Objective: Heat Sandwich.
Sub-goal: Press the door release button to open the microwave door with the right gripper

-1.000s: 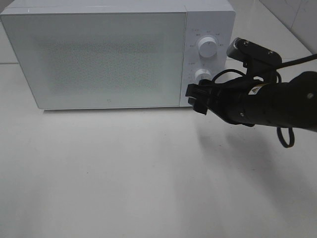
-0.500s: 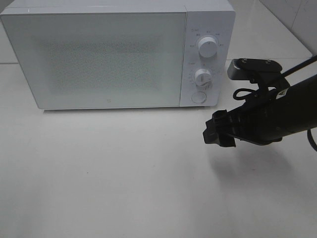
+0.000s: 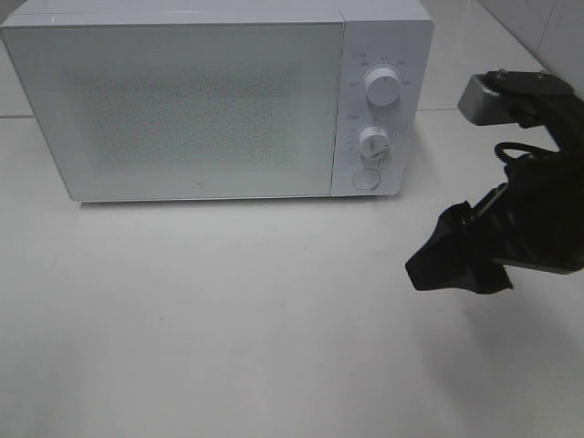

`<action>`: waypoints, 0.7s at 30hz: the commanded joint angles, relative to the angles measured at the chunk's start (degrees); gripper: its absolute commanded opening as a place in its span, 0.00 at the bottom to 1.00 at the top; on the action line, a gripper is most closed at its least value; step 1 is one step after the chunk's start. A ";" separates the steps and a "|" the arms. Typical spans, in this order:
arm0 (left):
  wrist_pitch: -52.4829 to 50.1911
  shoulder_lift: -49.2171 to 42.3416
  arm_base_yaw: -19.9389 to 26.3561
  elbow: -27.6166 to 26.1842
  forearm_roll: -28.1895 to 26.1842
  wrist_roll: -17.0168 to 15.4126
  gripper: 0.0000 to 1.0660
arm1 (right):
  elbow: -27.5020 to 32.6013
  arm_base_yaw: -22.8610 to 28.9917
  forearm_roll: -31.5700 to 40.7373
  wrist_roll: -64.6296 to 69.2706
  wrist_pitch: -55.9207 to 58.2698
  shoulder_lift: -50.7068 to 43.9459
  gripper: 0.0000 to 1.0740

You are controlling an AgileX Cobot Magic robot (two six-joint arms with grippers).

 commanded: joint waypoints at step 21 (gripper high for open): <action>-0.29 -1.55 0.11 0.17 -0.23 0.00 0.95 | 6.36 -5.04 -17.25 15.41 13.35 -45.89 0.70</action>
